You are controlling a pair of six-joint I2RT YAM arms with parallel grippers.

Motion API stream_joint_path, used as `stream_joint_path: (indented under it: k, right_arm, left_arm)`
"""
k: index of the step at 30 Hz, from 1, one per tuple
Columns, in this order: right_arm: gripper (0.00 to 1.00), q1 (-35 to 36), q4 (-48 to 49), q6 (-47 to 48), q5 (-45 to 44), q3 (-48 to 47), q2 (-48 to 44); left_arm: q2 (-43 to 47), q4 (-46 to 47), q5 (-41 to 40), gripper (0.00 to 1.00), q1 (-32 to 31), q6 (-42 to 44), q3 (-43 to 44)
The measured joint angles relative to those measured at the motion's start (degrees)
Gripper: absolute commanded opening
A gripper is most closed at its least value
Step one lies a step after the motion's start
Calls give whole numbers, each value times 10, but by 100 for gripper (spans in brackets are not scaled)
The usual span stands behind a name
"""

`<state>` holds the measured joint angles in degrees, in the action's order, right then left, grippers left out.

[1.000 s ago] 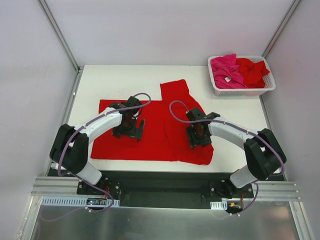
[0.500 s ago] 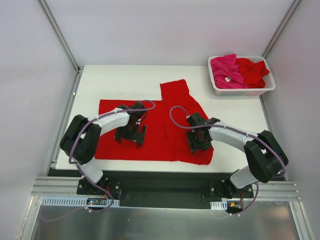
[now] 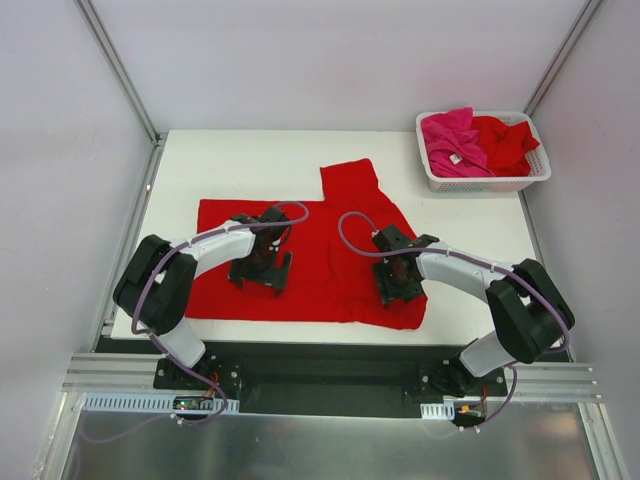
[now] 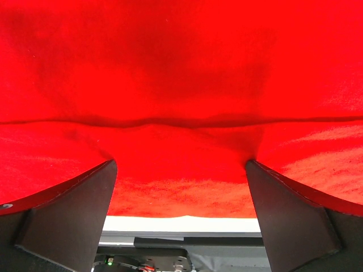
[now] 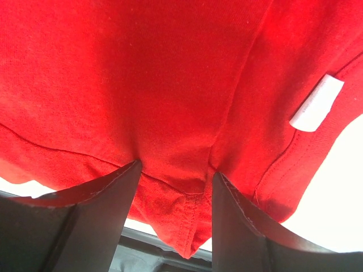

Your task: Fold and stack the t-shirts

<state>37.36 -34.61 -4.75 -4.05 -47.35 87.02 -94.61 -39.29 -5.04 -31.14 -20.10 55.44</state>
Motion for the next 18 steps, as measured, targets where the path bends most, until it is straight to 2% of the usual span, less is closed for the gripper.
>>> stream_joint_path:
  k: [18]
  right_arm:
    - [57, -3, -71, 27, -52, -27, -1]
  left_arm:
    - [37, -13, 0, 99, 0, -1, -23]
